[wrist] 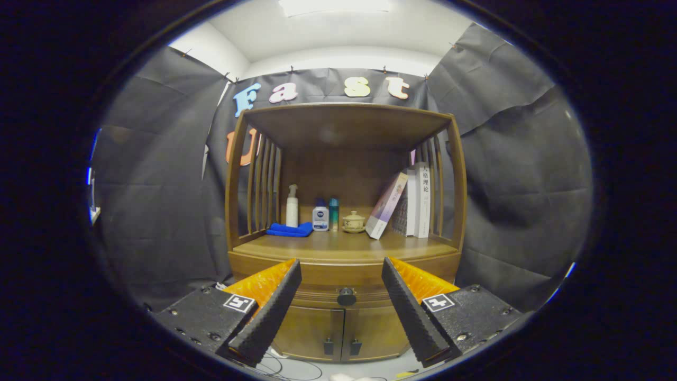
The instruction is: Pull open the drawer, take out the items inside it, and place them on the countertop above the cabinet.
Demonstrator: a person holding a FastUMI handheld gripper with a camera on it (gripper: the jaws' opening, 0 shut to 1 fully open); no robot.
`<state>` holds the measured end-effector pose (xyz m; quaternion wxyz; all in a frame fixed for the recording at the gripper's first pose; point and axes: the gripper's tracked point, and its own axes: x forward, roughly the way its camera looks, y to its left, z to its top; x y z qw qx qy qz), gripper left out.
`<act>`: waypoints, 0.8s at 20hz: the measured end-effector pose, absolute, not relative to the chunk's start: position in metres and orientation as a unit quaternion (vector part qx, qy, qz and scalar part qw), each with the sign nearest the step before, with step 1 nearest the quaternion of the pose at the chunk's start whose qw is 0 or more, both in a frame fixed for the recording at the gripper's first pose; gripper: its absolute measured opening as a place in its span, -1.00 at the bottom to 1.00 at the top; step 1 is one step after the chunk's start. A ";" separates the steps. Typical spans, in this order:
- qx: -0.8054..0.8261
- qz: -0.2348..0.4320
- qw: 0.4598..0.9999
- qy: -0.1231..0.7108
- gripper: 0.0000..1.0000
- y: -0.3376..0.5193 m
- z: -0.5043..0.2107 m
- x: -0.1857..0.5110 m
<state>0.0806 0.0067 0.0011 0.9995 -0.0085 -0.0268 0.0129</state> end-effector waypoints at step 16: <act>-0.014 -0.013 0.997 0.075 1.00 -0.010 -0.135 0.215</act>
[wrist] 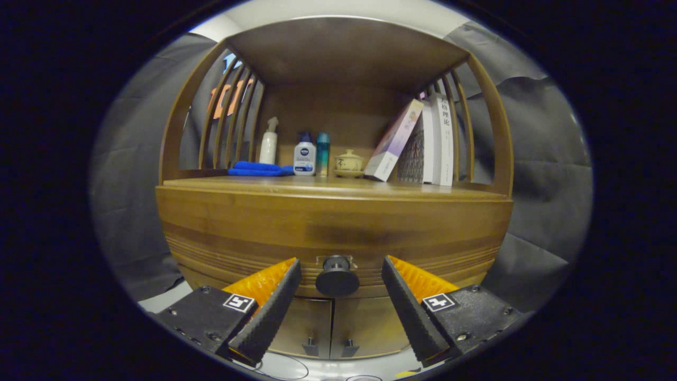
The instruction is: Pull open the drawer, take out the items inside it, and place them on the countertop above the cabinet.
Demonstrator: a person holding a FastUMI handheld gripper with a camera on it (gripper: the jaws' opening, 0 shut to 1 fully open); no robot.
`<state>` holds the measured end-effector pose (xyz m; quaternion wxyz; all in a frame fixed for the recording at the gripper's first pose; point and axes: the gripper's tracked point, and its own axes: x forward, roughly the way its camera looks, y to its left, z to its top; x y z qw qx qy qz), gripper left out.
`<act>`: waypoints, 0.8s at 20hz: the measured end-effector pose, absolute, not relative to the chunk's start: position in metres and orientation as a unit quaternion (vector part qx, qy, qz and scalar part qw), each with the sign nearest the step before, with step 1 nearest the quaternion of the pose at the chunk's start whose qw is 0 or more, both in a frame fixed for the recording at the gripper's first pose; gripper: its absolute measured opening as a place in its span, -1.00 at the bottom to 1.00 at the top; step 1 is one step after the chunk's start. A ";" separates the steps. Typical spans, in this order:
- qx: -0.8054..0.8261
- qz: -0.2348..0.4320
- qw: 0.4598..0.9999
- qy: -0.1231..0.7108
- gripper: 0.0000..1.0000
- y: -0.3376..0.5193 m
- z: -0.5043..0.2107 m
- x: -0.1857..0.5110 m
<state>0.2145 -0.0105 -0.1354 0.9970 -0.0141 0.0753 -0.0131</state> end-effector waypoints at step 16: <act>0.021 -0.012 0.995 0.092 0.00 -0.007 -0.140 0.227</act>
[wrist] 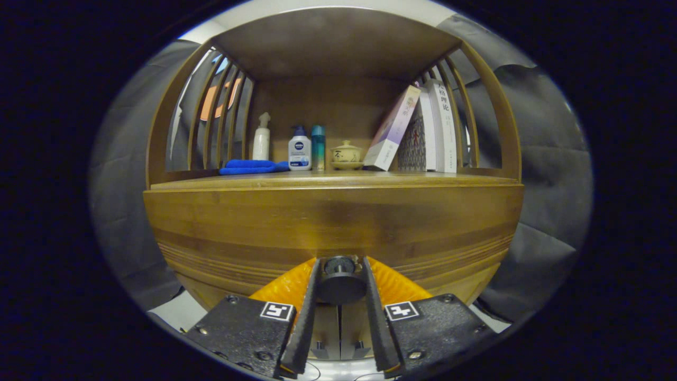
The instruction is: Pull open the drawer, take out the items inside it, and place them on the countertop above the cabinet.
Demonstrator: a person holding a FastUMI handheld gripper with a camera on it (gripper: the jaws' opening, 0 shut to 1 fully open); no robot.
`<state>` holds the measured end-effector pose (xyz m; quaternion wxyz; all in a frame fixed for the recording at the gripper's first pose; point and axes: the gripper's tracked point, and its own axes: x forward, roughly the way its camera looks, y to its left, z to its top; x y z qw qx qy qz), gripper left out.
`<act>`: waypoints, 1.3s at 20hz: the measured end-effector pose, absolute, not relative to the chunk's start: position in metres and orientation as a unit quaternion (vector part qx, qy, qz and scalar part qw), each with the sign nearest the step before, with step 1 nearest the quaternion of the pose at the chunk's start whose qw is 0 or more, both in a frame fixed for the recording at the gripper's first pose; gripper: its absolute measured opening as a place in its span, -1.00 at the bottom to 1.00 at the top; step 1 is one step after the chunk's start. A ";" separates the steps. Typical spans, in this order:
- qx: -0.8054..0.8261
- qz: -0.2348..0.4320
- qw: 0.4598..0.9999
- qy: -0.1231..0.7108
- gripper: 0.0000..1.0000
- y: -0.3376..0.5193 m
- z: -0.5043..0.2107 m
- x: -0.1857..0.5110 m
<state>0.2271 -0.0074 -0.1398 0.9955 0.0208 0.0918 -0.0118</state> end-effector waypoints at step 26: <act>0.024 0.006 0.994 0.108 -0.21 -0.013 -0.143 0.103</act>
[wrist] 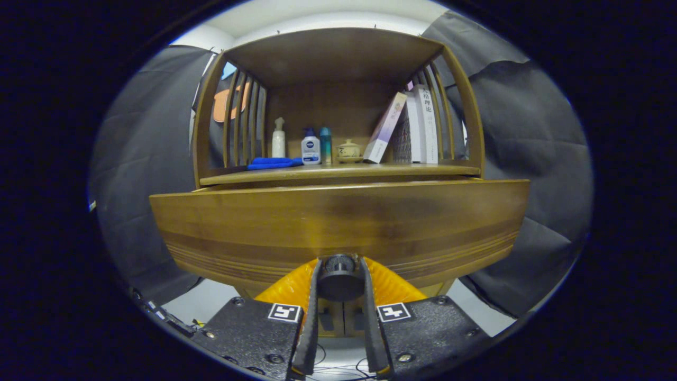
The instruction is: Pull open the drawer, take out the items inside it, and place them on the countertop above the cabinet.
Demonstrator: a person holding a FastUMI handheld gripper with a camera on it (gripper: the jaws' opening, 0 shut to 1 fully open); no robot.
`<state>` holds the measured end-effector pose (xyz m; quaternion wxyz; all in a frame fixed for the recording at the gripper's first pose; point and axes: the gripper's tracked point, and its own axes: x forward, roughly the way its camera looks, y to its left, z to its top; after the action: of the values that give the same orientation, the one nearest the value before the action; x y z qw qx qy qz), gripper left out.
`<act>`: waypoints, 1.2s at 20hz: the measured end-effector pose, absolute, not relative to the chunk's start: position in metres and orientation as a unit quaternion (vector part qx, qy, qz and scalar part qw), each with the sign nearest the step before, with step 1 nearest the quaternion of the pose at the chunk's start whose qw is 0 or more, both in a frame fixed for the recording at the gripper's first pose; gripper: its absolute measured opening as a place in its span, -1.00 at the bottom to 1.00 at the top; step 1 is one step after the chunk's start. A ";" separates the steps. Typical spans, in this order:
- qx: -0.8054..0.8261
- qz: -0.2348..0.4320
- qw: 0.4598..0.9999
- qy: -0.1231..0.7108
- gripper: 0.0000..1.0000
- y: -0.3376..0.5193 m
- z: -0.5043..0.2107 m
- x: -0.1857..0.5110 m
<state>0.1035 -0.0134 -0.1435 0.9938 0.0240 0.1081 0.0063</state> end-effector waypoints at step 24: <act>0.044 0.018 0.990 0.131 -0.22 -0.010 -0.155 0.007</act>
<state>0.0066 -0.0099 -0.1547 0.9902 0.0436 0.1313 0.0177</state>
